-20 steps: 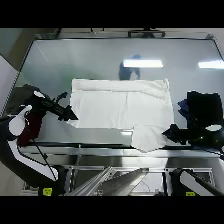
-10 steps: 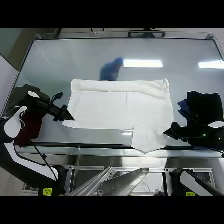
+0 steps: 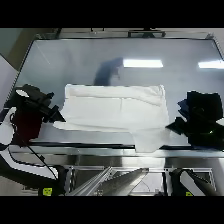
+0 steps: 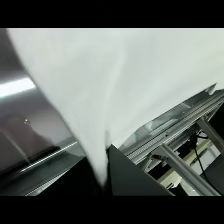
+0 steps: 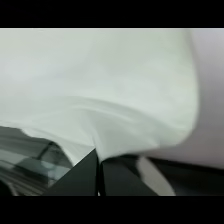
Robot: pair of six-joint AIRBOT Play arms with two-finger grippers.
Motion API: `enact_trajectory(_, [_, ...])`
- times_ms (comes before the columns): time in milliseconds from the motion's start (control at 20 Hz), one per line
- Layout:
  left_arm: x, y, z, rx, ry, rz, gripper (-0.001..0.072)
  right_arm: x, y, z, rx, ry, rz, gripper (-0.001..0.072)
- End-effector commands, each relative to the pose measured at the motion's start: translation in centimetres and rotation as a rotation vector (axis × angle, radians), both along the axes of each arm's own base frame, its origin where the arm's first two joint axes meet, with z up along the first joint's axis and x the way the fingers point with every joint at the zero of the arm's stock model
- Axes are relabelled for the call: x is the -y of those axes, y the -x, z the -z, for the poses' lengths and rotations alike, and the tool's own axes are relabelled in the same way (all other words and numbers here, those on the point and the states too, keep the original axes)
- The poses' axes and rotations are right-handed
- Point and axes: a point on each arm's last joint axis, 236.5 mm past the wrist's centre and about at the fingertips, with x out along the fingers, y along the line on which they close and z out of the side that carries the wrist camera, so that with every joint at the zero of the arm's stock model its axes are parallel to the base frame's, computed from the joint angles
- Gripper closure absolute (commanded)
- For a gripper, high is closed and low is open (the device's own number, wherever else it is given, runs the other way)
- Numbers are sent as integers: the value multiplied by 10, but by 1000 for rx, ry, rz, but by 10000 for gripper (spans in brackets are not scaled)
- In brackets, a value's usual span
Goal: Fold the shirts.
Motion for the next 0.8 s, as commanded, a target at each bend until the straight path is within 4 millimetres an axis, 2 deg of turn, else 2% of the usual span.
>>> enact_trajectory(0, [19,-32,-41,122,98,-17,693,-19,-66,-112,326,-224,62,693])
enact_trajectory(100, [21,-66,-63,243,79,-29,694,-14,-98,-130,387,-194,81,692])
enact_trajectory(200, [20,-105,-77,377,11,-39,693,-12,-134,-128,401,-186,115,692])
enact_trajectory(300, [20,-146,-82,476,-39,-65,694,-11,-173,-106,391,-159,141,692])
enact_trajectory(350, [20,-161,-79,496,-55,-67,693,-14,-189,-88,377,-145,134,692])
enact_trajectory(400, [22,-173,-72,503,-56,-63,693,-17,-202,-70,369,-128,120,692])
enact_trajectory(550, [28,-199,-34,470,-54,-37,702,-22,-235,-6,327,-76,91,692])
enact_trajectory(600, [21,-202,-16,437,-92,-30,713,-19,-242,13,305,-67,97,692])
enact_trajectory(700, [-5,-202,19,347,-216,-27,713,-8,-248,42,272,-21,100,692])
enact_trajectory(750, [-14,-201,28,325,-253,-16,714,-2,-248,52,266,19,91,692])
